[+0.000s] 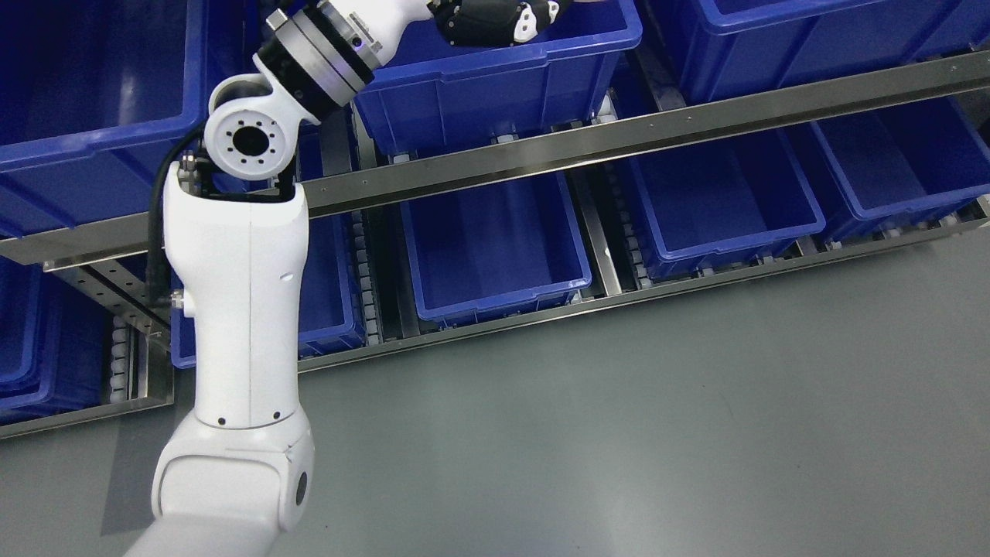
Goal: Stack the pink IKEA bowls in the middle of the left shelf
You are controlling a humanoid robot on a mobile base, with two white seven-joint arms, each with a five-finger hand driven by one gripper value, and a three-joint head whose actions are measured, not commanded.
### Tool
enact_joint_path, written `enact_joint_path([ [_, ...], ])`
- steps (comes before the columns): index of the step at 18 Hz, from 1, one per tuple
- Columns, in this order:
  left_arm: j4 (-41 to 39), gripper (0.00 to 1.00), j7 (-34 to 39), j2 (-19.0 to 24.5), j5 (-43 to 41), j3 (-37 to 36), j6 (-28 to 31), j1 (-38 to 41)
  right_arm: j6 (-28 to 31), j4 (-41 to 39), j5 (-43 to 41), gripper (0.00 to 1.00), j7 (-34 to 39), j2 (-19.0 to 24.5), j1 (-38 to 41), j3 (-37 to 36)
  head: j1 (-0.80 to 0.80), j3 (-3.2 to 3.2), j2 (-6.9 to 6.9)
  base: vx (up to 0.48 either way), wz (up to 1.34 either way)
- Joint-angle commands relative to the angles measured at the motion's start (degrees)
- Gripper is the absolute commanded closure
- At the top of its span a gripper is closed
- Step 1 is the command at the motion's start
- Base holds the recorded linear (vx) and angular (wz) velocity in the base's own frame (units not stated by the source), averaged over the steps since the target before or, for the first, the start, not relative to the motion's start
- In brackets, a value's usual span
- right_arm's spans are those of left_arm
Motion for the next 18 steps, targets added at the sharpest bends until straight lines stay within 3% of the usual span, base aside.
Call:
enact_joint_path([
  [1,5.2,0.97,-0.9,4.4,-3.2,-0.7,2.4,-2.3,0.0,0.0,0.0,0.0,0.5,-1.0,0.0,0.0,0.0,0.0,0.0,-0.016,-0.06],
  [4,11.7,0.97,-0.8,7.7,-3.2,2.0,1.6,-2.2,0.0,0.0,0.0,0.0,0.5,-1.0,0.0,0.0,0.0,0.0,-0.01,-0.001,-0.01],
  [9,22.6,0.97,-0.2,9.6,-3.2,2.7,-1.0,-5.8,0.0,0.0,0.0,0.0,0.5,-1.0,0.0,0.0,0.0,0.0,-0.02,0.0,0.0],
  [18,20.9,0.97,0.7,7.1,-2.8,9.9,-1.2,-5.9,0.0,0.0,0.0,0.0,0.5,-1.0,0.0,0.0,0.0,0.0,-0.01,0.0,0.0],
])
